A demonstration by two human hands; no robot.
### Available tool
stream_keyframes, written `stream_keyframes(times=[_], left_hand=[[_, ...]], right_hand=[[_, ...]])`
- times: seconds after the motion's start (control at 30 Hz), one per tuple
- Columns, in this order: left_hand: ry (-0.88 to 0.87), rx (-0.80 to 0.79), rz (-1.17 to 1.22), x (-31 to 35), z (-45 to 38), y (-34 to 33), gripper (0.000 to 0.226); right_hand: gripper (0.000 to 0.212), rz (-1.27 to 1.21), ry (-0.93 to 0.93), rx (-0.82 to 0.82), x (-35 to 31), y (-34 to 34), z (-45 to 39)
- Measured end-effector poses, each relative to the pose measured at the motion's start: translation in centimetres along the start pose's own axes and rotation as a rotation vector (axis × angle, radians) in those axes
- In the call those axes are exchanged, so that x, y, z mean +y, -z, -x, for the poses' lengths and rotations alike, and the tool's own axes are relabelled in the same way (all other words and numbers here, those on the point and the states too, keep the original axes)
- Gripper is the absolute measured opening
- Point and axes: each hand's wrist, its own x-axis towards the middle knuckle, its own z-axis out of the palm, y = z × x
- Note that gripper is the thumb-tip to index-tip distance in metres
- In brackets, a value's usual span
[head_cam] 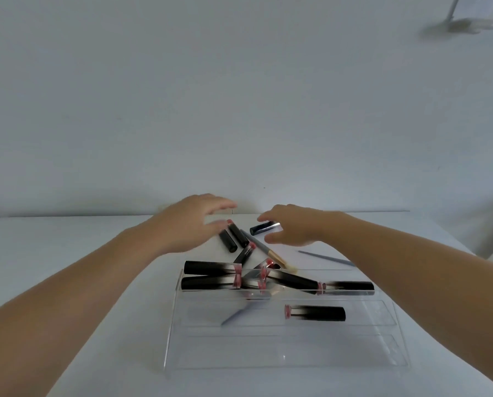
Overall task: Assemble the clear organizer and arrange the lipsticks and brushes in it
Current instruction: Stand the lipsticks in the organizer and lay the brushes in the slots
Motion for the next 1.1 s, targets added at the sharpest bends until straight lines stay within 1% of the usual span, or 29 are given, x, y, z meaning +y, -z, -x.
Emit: stream_keyframes(times=[0.07,0.1,0.17,0.3,0.33,0.43,0.5,0.57,0.63,0.7,0.77,0.87,0.97,1.07,1.1], left_hand=[[-0.110,-0.176,-0.231,-0.8,-1.9,-0.8,0.056],[-0.142,-0.239,-0.290,-1.2,-2.5,-1.3,0.061],[-0.182,-0.285,-0.337,-2.1,-3.3,-2.4,0.065],[-0.246,-0.204,-0.362,-3.7,-3.6,-4.1,0.056],[-0.252,-0.181,-0.360,-4.1,-3.6,-4.4,0.054],[-0.242,-0.128,-0.366,-5.4,-3.3,-5.4,0.056],[-0.220,-0.095,-0.341,-6.1,-3.1,-5.8,0.055],[-0.205,-0.086,-0.325,-6.4,-3.1,-6.1,0.053],[-0.202,-0.085,-0.321,-6.3,-3.1,-6.1,0.055],[-0.206,-0.067,-0.314,-6.2,-3.0,-6.1,0.056],[-0.211,-0.052,-0.324,-6.2,-2.9,-6.1,0.054],[-0.242,-0.016,-0.347,-6.1,-2.9,-6.1,0.049],[-0.267,0.043,-0.350,-6.2,-3.0,-6.3,0.045],[-0.272,0.078,-0.328,-6.7,-2.7,-6.4,0.041],[-0.259,0.094,-0.313,-6.8,-2.6,-6.5,0.042]], right_hand=[[0.048,0.050,0.028,0.024,-0.2,-0.2,0.0],[0.042,0.070,0.039,0.040,-0.3,-0.4,0.0],[0.032,0.094,0.047,0.063,-0.4,-0.6,0.1],[0.017,0.121,0.083,0.051,-0.4,-0.1,0.7],[0.017,0.121,0.095,0.064,-0.5,0.1,1.0],[0.020,0.008,0.122,0.139,-1.0,1.0,1.7],[0.019,-0.080,0.164,0.153,-2.0,1.4,2.0],[0.018,-0.092,0.218,0.109,-3.3,1.6,2.1],[0.015,-0.053,0.247,0.018,-4.6,1.6,1.9],[0.023,-0.020,0.267,-0.076,-5.4,1.6,1.7],[0.029,-0.025,0.287,-0.131,-5.7,1.5,1.4],[0.018,-0.087,0.295,-0.157,-5.7,1.2,1.1],[0.011,-0.075,0.297,-0.148,-5.7,1.0,0.8],[0.020,-0.030,0.283,-0.101,-5.2,1.3,1.1],[0.018,-0.039,0.267,-0.088,-4.9,1.6,1.3]])
